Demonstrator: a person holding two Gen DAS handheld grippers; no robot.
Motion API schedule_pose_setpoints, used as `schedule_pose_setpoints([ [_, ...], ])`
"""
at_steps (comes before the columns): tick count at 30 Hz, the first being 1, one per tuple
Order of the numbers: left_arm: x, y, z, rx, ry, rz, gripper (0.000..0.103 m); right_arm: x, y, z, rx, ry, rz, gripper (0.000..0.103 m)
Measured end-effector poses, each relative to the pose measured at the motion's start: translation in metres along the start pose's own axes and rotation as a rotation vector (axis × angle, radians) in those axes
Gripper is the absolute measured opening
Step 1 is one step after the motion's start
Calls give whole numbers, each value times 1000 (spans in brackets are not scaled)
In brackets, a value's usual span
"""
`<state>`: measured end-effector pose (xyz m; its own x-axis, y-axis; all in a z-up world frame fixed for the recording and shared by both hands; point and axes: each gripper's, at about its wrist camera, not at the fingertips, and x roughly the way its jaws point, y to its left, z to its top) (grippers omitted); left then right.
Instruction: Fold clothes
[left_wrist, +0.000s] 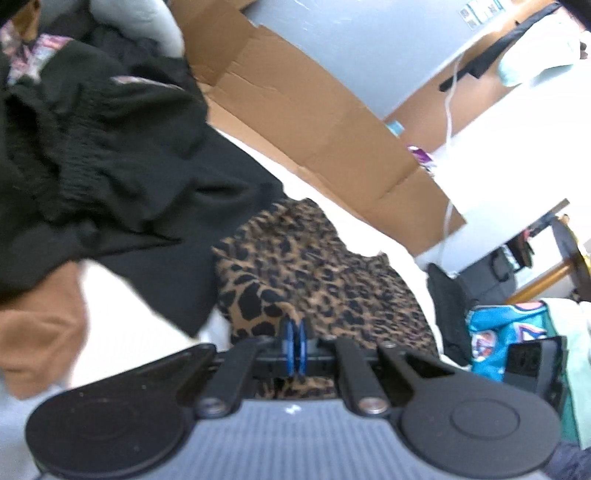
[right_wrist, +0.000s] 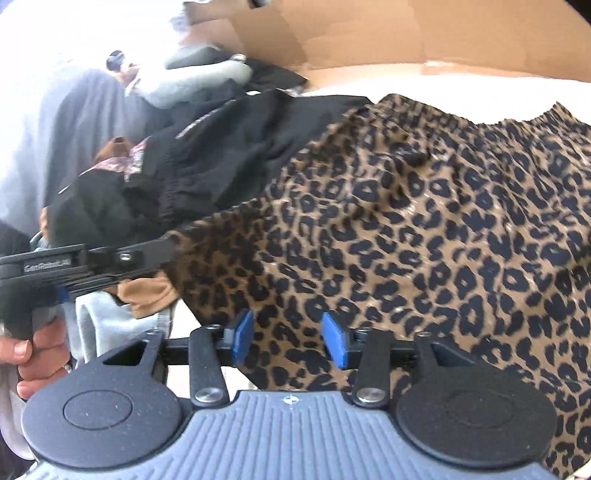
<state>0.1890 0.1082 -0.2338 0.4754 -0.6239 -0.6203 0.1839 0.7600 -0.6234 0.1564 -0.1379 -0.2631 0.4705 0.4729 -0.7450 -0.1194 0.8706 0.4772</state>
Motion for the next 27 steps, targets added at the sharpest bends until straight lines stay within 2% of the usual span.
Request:
schedule_pose_setpoints([
  [3, 8, -14, 0, 27, 29, 2, 3, 2, 6, 2, -10, -3, 15, 51],
  [8, 16, -26, -2, 27, 46, -36, 3, 4, 17, 3, -53, -3, 47, 53],
  [12, 20, -28, -3, -13, 59, -68, 3, 1, 25, 2, -96, -16, 82, 59],
  [16, 27, -31, -4, -52, 73, -99, 3, 2, 30, 4, -108, -40, 62, 62],
  [20, 31, -42, -5, -47, 92, -140, 3, 4, 31, 9, -105, -86, 29, 61],
  [21, 32, -44, -5, -52, 97, -152, 3, 6, 31, 10, -110, -91, 20, 58],
  [22, 32, -46, -5, -57, 102, -164, 3, 7, 30, 11, -116, -95, 12, 51],
  [23, 32, -47, -5, -61, 103, -172, 3, 8, 30, 12, -120, -95, 8, 33],
  [24, 33, -48, -5, -67, 106, -178, 3, 10, 28, 13, -121, -92, 6, 7],
  [25, 34, -48, -5, -73, 109, -184, 3, 10, 27, 14, -118, -89, 4, 2],
  [27, 34, -50, -5, -79, 111, -196, 3, 7, 23, 14, -116, -103, -9, 1],
])
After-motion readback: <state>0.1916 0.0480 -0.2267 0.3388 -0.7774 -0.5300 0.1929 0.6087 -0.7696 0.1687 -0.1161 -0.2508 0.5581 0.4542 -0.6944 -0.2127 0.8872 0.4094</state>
